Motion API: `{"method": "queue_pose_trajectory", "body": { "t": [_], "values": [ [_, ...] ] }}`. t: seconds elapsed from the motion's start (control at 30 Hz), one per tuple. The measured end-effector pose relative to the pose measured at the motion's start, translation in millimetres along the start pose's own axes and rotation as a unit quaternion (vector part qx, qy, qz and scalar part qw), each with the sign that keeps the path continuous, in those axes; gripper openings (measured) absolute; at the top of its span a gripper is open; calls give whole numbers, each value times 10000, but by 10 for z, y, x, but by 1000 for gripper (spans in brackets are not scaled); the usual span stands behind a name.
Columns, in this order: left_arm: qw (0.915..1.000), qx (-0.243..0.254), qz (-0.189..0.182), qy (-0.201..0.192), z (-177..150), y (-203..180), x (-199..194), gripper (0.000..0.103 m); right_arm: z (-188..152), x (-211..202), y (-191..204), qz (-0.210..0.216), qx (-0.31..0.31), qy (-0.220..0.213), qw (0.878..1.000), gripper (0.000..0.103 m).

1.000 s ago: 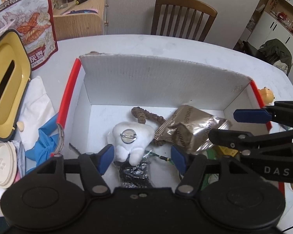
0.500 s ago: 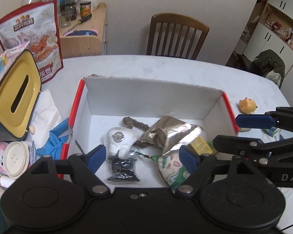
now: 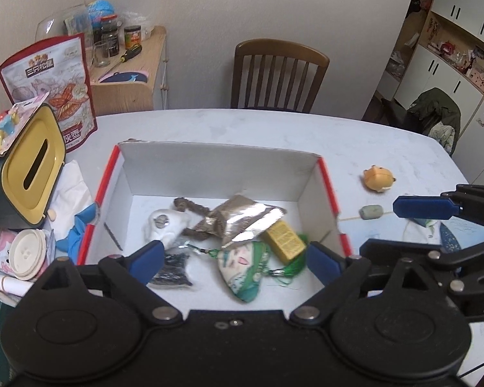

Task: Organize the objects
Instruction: 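Withdraw both grippers from the box toward the white-blue bag and keychain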

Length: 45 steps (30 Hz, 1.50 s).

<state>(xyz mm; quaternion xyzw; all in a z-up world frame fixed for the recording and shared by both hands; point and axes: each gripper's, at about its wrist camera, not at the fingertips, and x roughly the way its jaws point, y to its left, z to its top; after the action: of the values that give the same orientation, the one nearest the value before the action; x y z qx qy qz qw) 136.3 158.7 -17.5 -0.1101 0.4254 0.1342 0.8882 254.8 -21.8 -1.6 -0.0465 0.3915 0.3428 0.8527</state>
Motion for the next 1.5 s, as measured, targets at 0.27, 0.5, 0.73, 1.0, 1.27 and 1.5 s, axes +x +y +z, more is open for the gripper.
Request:
{"method": "queue_pose_trajectory", "body": {
  "t": [0.27, 0.5, 0.73, 1.0, 1.27, 1.5],
  "values": [
    [10000, 42, -11, -43, -69, -468, -93, 101, -195, -364, -331, 64, 58, -169, 9998, 78],
    [9999, 67, -77, -100, -117, -898, -97, 102, -366, -600, -680, 105, 158, -231, 9996, 83],
    [9998, 124, -52, -150, -173, -1346, -34, 102, -592, -852, -1175, 44, 307, -261, 9992, 84],
    [9995, 242, -156, -153, -215, -1827, 84, 102, -793, -1101, -1930, -277, 648, -263, 9972, 84],
    [9992, 275, -285, -62, -270, -2211, 344, 102, -959, -1193, -2523, -676, 807, -217, 9942, 84],
    [9990, 255, -364, 90, -365, -2462, 664, 102, -1045, -1090, -2904, -939, 803, 17, 9923, 84]
  ]
}}
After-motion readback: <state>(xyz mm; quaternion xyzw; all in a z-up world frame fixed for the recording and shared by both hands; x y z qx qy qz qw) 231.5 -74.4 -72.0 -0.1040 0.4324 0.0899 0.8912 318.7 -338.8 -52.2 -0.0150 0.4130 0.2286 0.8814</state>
